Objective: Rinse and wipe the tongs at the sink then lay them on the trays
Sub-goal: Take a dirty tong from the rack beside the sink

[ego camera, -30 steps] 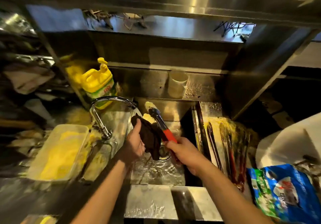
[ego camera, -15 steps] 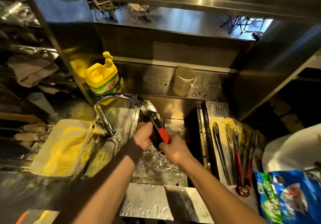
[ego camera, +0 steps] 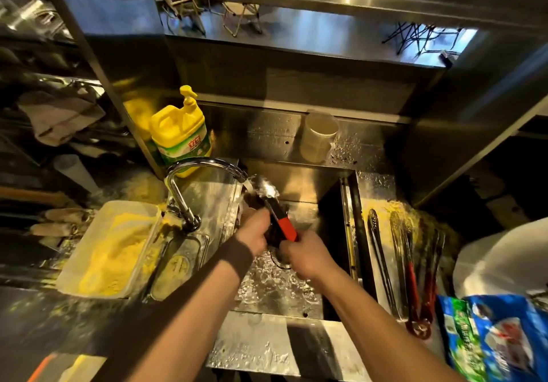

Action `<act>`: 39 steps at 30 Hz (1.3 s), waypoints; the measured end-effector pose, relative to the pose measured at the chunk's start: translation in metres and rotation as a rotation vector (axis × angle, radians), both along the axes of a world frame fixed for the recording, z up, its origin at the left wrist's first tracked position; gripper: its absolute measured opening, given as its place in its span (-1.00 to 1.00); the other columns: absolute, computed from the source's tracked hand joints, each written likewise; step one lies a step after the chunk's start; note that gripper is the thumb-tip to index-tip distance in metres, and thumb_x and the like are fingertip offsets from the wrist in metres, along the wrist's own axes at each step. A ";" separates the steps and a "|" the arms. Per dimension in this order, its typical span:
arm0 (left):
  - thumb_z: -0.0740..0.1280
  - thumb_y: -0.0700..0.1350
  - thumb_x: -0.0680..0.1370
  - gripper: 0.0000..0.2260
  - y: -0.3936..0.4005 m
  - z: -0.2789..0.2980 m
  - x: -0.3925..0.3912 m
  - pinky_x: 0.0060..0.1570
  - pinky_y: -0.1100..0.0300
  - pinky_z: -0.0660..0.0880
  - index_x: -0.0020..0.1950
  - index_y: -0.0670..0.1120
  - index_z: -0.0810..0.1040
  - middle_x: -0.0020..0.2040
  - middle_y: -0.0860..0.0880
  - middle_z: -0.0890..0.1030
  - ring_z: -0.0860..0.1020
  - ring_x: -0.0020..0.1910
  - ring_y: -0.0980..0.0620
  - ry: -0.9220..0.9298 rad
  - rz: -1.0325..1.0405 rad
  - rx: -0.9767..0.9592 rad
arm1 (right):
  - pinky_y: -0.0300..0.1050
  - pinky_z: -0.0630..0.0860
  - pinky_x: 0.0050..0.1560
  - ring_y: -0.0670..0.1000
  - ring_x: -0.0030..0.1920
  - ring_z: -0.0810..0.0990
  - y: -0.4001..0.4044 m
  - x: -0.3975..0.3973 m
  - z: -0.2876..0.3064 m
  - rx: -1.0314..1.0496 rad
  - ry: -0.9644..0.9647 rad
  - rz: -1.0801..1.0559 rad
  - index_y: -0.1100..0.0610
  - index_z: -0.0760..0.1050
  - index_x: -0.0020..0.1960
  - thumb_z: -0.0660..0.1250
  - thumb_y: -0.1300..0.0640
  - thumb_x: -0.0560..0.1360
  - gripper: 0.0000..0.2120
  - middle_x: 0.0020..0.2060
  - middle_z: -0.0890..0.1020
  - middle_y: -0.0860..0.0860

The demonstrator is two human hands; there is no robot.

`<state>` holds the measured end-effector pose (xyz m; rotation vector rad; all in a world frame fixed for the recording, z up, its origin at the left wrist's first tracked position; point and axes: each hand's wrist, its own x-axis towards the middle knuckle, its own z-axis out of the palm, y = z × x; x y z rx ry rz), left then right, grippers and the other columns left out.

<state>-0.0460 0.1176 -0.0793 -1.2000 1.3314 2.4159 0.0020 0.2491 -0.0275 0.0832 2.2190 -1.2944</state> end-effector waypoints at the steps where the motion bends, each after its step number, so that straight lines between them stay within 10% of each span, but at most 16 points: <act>1: 0.27 -0.33 0.57 -0.89 0.000 0.002 -0.002 -0.40 0.12 0.58 -0.06 -0.20 0.57 -0.25 -0.17 0.62 0.60 -0.34 -0.09 0.001 -0.003 0.001 | -0.17 0.24 -0.50 -0.10 -0.59 0.32 -0.002 0.001 0.001 -0.016 -0.009 -0.005 0.10 0.45 -0.29 0.29 0.22 0.44 -0.86 -0.53 0.41 -0.07; 10: 0.31 -0.31 0.54 -0.92 -0.007 -0.012 -0.007 -0.31 0.15 0.59 -0.07 -0.15 0.54 -0.15 -0.17 0.65 0.63 -0.26 -0.08 0.016 0.053 -0.186 | -0.22 0.27 -0.54 -0.10 -0.58 0.34 0.016 0.004 0.018 -0.079 -0.108 -0.002 0.17 0.48 -0.16 0.32 0.22 0.44 -0.98 -0.49 0.42 -0.04; 15: 0.37 -0.16 0.53 -0.76 -0.031 -0.023 -0.011 0.09 -0.01 0.60 0.18 -0.19 0.54 0.12 -0.26 0.66 0.64 0.06 -0.20 -0.059 0.059 -0.472 | -0.22 0.23 -0.59 -0.10 -0.56 0.33 0.060 -0.005 0.035 -0.015 -0.227 0.093 0.16 0.53 -0.01 0.37 -0.01 0.48 -0.76 -0.47 0.49 -0.06; 21: 0.38 -0.18 0.56 -0.81 -0.029 -0.028 0.002 -0.32 0.13 0.62 0.11 -0.27 0.58 -0.20 -0.15 0.68 0.68 -0.31 -0.06 0.019 0.119 -0.109 | -0.15 0.25 -0.46 -0.03 -0.42 0.38 0.062 -0.018 0.030 0.114 -0.087 -0.002 0.12 0.51 -0.03 0.16 -0.37 0.46 -0.46 -0.30 0.51 0.02; 28: 0.28 0.02 0.61 -0.72 -0.021 -0.021 0.026 -0.24 0.03 0.66 0.07 -0.19 0.60 -0.15 -0.20 0.75 0.74 -0.21 -0.13 0.114 0.038 0.314 | 0.26 0.63 -0.08 0.18 -0.16 0.68 0.042 -0.020 0.013 0.148 0.095 0.106 0.05 0.49 0.03 0.34 0.02 0.51 -0.85 -0.15 0.65 0.14; 34: 0.23 0.07 0.61 -0.61 -0.017 -0.018 0.031 0.00 -0.02 0.54 0.22 -0.20 0.58 0.07 -0.23 0.69 0.64 0.07 -0.17 0.143 0.067 0.354 | -0.29 0.39 -0.41 -0.13 -0.24 0.57 0.030 -0.017 0.001 0.192 0.162 0.121 -0.10 0.30 -0.02 0.50 0.08 0.42 -0.63 -0.15 0.58 -0.07; 39: 0.31 -0.03 0.59 -0.80 -0.010 -0.019 0.026 -0.18 0.11 0.56 -0.03 -0.14 0.64 -0.26 -0.10 0.75 0.69 -0.19 -0.08 0.078 0.062 0.182 | -0.36 0.42 -0.41 -0.21 -0.31 0.59 0.024 -0.020 0.004 0.137 0.114 0.174 -0.11 0.47 0.27 0.39 0.15 0.49 -0.61 -0.16 0.63 -0.09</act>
